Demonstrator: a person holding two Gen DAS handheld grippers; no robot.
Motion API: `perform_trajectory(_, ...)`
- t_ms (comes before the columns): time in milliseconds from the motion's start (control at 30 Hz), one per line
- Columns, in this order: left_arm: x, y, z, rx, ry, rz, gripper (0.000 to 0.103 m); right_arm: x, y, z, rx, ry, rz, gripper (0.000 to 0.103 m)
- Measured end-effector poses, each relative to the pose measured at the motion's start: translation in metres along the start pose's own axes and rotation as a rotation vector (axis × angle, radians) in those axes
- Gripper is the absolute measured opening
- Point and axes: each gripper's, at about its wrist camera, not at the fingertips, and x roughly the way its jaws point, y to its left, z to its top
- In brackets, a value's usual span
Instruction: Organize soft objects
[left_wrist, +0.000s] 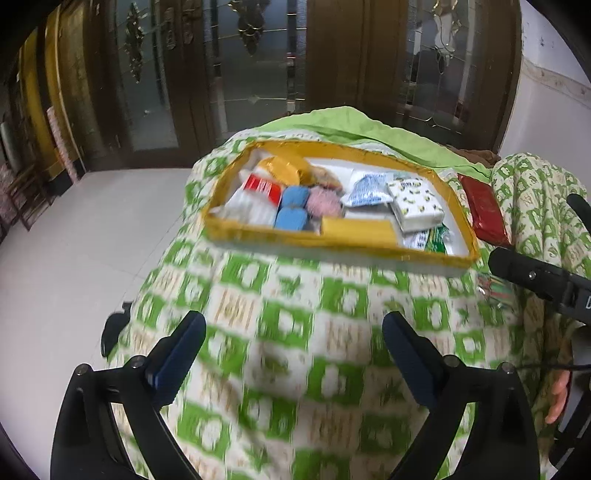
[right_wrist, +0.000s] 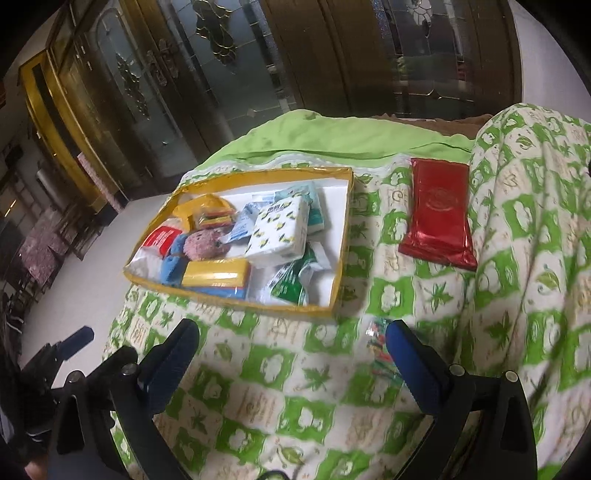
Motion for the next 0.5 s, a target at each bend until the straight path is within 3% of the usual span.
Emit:
perform_trajectory(200, -0.024, 0.003, -0.018, -0.012, -0.028, 0.023, 0.097, -0.028, 0.018, -0.026, -0.08, -0.081, -0.027, 0.102)
perform_trajectory(367, -0.041, 0.0, -0.037, 0.027, -0.069, 0.056, 0.1, -0.057, 0.036, -0.049, -0.153, -0.181, -0.079, 0.102)
perform_trajectory(500, -0.053, -0.004, -0.052, 0.064, -0.1, 0.073, 0.1, -0.07, 0.042, -0.065, -0.162, -0.209, -0.103, 0.102)
